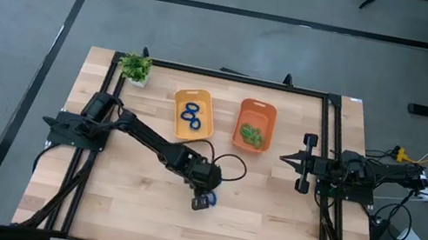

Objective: Sort spring keychains
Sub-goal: Put the blue spring keychain into the yellow bin

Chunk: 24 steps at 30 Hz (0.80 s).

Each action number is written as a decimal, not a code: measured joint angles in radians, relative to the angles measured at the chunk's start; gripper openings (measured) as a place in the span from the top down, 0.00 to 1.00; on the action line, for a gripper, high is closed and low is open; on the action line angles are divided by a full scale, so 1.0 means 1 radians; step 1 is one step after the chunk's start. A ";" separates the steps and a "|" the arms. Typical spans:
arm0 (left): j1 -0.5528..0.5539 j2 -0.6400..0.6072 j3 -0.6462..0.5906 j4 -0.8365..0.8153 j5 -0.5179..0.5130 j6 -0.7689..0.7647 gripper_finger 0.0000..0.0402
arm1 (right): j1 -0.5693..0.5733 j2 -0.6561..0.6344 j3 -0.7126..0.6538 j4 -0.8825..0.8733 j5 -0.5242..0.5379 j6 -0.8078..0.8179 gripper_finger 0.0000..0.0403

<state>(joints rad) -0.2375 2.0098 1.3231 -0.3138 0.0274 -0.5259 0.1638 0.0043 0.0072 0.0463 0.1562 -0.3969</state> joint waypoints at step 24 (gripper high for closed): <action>0.004 -0.072 0.001 0.286 -0.245 0.144 0.99 | 0.000 0.000 0.000 0.000 0.000 0.000 0.96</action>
<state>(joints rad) -0.2337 1.9378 1.3243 -0.0278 -0.2174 -0.3817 0.1642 0.0044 0.0071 0.0464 0.1566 -0.3970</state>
